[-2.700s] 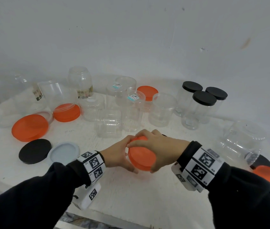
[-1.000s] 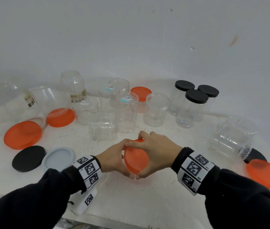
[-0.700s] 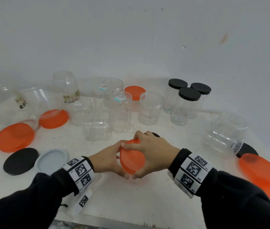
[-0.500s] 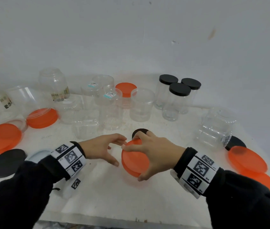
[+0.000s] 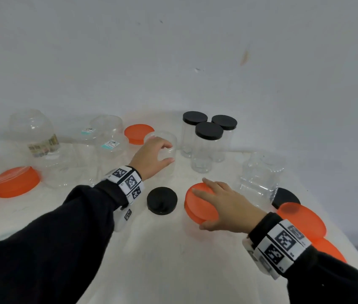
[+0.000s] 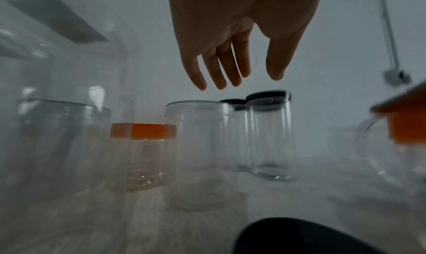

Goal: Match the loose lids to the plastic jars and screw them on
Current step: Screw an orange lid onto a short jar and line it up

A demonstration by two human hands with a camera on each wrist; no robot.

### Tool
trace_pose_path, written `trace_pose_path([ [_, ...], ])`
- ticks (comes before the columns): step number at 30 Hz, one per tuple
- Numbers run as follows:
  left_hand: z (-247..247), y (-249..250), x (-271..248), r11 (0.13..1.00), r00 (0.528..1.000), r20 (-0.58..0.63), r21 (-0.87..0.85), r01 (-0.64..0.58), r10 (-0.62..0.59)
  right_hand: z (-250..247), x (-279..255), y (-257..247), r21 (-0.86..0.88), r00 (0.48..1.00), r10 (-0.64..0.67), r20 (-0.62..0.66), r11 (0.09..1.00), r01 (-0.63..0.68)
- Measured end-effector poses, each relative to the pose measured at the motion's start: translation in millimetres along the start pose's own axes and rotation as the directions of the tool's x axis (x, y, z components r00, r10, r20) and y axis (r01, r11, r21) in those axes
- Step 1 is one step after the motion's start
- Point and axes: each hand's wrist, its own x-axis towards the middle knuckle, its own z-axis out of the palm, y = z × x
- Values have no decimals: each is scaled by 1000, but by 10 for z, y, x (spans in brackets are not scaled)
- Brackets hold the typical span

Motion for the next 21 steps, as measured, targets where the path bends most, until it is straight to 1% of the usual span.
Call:
trace_pose_path([
  [2,91,-32,170,987,1000,3,158,-8,7,8,32,46,-19,998,10,-65,1000,-12],
  [4,178,-82,305,956,1000,12,292,-22,19,19,76,85,-35,991,17,-135,999,-22],
  [6,268,-158,415,912,998,60,408,-52,30,41,136,118,-18,987,15,-163,1000,-18],
  [9,374,-270,521,843,992,123,535,-54,-14,69,262,155,-14,980,5,-198,1000,-8],
  [13,414,-320,571,810,994,101,585,-37,-28,63,464,166,2,969,-36,-245,999,38],
  [15,390,-330,553,798,993,112,601,-41,-34,49,585,185,-2,946,-81,-314,996,84],
  [16,372,-340,532,795,993,116,605,-42,-37,34,645,177,1,940,-99,-328,994,105],
  [17,349,-349,505,794,992,120,607,-41,-40,14,701,156,-6,942,-112,-316,993,116],
  [18,321,-360,476,794,991,124,607,-38,-47,13,763,148,-14,953,-120,-277,993,121],
  [21,232,-395,370,789,991,111,614,-5,-80,-7,991,158,-18,954,-136,-268,990,136],
])
